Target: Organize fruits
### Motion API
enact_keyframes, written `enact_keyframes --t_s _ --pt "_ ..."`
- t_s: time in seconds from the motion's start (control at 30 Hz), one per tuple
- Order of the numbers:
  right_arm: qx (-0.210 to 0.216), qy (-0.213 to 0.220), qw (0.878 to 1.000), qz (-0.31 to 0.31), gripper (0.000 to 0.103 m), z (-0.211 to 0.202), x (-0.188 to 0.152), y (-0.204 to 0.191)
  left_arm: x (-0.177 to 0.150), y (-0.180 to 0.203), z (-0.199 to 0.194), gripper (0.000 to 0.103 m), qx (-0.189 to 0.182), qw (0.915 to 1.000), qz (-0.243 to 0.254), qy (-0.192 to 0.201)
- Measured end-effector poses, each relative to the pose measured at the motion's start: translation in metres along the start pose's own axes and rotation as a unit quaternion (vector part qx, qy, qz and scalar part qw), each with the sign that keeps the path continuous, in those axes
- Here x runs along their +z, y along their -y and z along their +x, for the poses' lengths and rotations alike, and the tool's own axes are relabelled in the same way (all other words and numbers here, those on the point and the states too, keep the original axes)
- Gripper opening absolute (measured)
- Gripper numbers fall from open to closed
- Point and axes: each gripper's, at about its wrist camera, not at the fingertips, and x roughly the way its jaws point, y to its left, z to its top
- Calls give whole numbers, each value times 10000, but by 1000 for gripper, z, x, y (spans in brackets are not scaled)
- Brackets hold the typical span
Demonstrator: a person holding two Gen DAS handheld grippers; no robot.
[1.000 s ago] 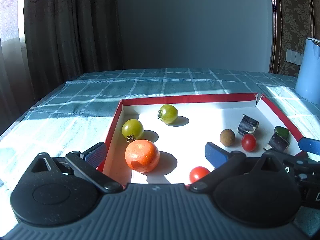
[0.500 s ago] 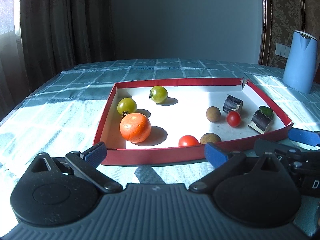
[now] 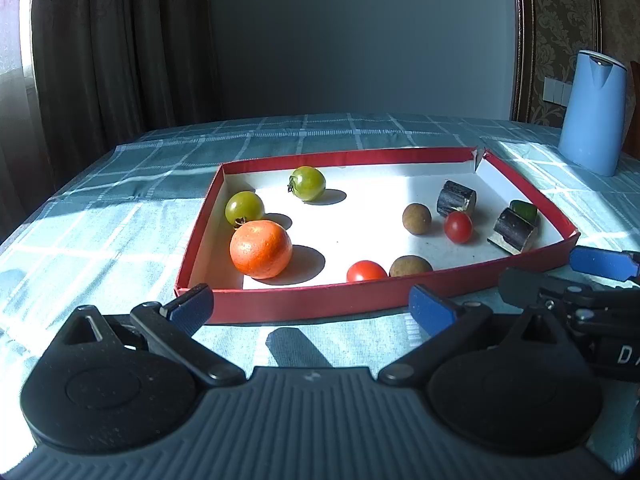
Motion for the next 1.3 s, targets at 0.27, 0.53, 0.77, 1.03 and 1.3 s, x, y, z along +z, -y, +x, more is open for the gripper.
enact_keyframes --t_s 0.27,0.53,0.77,1.03,1.3 --pt "-17 -12 10000 0 88 1 0 0 0 1 0 103 19 10000 26 5" --pt "-27 -31 10000 -12 88 1 0 0 0 1 -1 103 27 10000 33 40" --pt "-30 -25 10000 -25 88 1 0 -1 0 1 -1 103 33 10000 39 65" --pt "-31 -29 10000 -27 88 1 0 -1 0 1 -4 103 68 9999 38 109" --pt "-32 -29 10000 -29 88 1 0 -1 1 -3 -3 103 49 10000 -61 42"
